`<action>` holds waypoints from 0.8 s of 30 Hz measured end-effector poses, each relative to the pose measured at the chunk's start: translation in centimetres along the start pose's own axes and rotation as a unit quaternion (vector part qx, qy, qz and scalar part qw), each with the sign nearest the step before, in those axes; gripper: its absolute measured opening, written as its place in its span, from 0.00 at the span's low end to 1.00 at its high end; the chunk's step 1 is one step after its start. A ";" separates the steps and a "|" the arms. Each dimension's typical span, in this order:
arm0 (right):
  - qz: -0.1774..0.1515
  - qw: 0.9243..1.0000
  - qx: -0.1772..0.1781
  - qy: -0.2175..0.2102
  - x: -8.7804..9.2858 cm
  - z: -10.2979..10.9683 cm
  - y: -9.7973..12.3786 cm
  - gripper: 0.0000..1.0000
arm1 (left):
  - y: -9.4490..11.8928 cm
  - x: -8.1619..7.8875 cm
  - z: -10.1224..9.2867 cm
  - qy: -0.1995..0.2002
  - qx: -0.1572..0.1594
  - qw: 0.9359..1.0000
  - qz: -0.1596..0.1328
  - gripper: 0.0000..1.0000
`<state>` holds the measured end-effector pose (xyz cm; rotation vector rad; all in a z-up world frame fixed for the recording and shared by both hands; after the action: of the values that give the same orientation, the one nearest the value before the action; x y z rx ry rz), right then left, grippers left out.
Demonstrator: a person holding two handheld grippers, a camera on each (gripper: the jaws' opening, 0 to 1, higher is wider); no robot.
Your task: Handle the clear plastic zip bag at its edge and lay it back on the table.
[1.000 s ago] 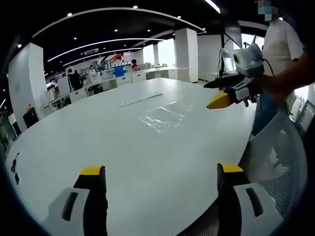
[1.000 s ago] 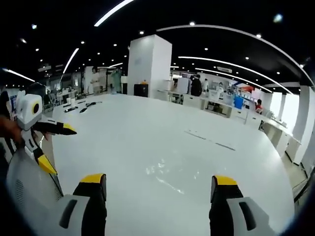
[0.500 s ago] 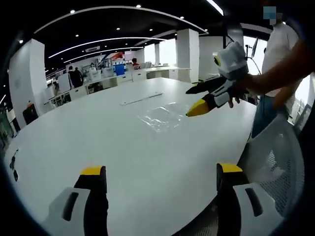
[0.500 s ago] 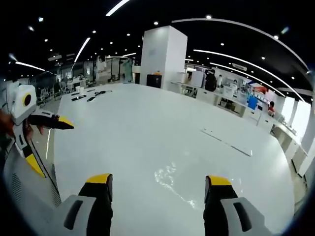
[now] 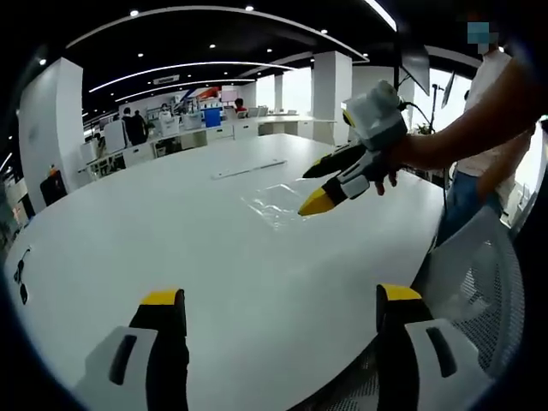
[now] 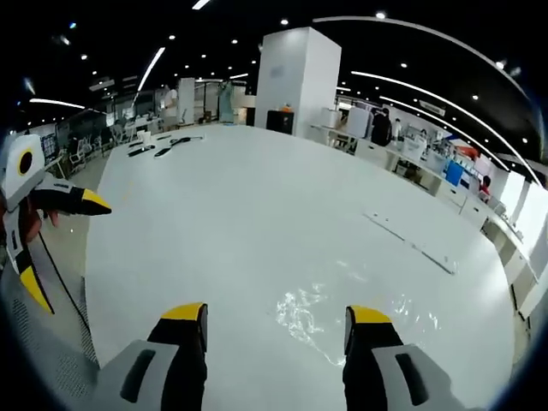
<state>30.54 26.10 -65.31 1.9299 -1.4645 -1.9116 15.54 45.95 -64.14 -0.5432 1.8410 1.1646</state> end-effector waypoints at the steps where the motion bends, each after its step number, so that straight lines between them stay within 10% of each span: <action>1: 0.002 1.000 -0.001 -0.001 0.0 0.0 -0.4 0.60 | 0.0 0.0 0.0 0.001 0.001 1.000 0.001 0.90; 24: 0.053 0.997 0.032 -0.051 0.9 -0.4 -6.3 0.27 | 0.1 0.3 0.2 -0.002 0.000 1.000 0.018 0.88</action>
<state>34.19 28.76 -69.84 1.7624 -1.6392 -1.9667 15.40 46.24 -64.36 -0.5087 1.8551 1.1891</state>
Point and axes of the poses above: the point that each gripper's makers call its tool centre point, and the gripper's own axes: y roughly backward along the fingers, z roughly to its left, x roughly out of its underside, the point moved 7 cm from there along y, roughly backward along the fingers, and after that the axes turned 10 degrees about y, right-handed, at the moved point
